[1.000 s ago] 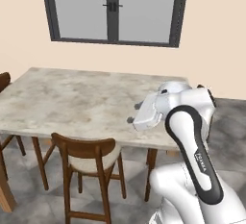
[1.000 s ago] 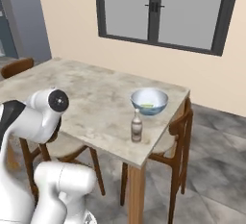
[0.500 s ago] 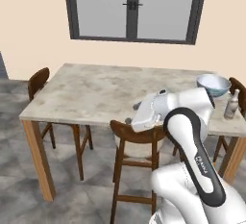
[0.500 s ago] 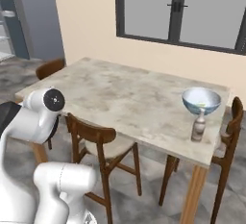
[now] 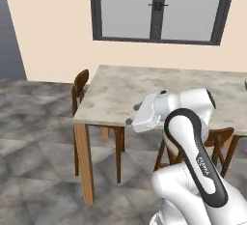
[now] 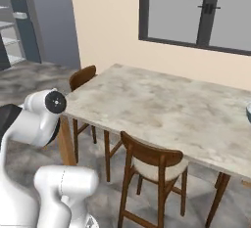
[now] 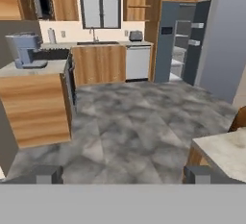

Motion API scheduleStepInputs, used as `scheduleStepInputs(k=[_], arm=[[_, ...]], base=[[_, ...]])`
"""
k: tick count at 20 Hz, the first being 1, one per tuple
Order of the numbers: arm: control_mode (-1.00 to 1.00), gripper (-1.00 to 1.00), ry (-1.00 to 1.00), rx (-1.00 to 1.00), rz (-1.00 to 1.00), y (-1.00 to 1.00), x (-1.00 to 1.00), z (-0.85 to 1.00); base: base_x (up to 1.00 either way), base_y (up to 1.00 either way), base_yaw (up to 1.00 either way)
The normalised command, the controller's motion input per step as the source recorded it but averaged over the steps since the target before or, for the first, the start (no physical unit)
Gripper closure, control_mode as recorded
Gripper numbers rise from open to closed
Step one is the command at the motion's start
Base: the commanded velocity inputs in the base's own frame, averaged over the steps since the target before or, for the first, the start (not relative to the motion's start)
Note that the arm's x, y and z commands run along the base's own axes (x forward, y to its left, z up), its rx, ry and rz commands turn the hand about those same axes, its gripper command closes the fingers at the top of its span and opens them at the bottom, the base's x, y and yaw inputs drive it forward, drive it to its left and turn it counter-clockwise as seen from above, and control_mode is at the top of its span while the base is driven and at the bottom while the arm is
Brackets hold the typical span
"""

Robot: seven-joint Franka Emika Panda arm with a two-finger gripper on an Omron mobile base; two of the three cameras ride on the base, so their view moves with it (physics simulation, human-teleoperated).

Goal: There is a bowl on the dining counter. Grab a lemon wedge from the fridge and place it in the bowl. Then get the liquor bottle and glass cup from the cabinet and place them next to the bowl.

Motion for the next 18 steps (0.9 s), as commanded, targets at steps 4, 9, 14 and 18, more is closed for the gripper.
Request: scheduleStepInputs(k=[4,9,14,18], arm=[[1.0,-1.0,0.0,0.0,0.0,0.0,0.0,0.0],[1.0,-1.0,0.0,0.0,0.0,0.0,0.0,0.0],[1.0,-1.0,0.0,0.0,0.0,0.0,0.0,0.0],[1.0,-1.0,0.0,0.0,0.0,0.0,0.0,0.0]], base=[[0.18,1.0,0.14],[0.15,1.0,0.23],[0.16,0.96,0.27],[0.26,0.91,0.27]])
